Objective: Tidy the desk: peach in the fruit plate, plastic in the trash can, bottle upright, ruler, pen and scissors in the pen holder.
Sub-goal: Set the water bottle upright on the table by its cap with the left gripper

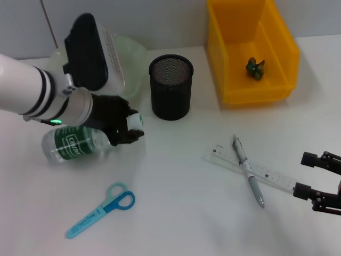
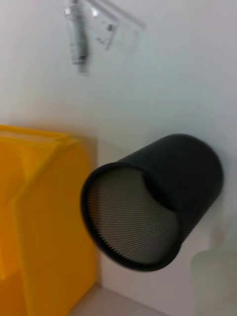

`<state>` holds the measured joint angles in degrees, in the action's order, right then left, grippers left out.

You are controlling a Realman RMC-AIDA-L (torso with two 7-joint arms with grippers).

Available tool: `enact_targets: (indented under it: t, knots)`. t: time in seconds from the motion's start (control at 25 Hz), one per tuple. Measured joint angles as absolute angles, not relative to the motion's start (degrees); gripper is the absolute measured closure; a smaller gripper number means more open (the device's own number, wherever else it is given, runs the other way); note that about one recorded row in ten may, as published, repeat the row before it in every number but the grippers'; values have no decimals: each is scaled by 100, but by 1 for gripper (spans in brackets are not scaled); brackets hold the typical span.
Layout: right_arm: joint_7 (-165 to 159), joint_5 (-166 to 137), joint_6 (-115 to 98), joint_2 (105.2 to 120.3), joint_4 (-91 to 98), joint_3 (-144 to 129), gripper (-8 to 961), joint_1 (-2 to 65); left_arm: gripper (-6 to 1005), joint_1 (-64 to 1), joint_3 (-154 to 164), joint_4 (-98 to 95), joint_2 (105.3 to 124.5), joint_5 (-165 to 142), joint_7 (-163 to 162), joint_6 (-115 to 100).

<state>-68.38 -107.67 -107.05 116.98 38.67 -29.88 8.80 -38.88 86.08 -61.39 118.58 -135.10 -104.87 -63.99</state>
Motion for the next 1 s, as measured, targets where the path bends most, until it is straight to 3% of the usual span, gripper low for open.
enact_targets:
  t: [1.0]
  knots:
    - [-6872, -10766, -10711, 11693, 3858, -3017, 143, 967, 539, -3011, 7639, -6255, 11854, -11045, -9292, -6227]
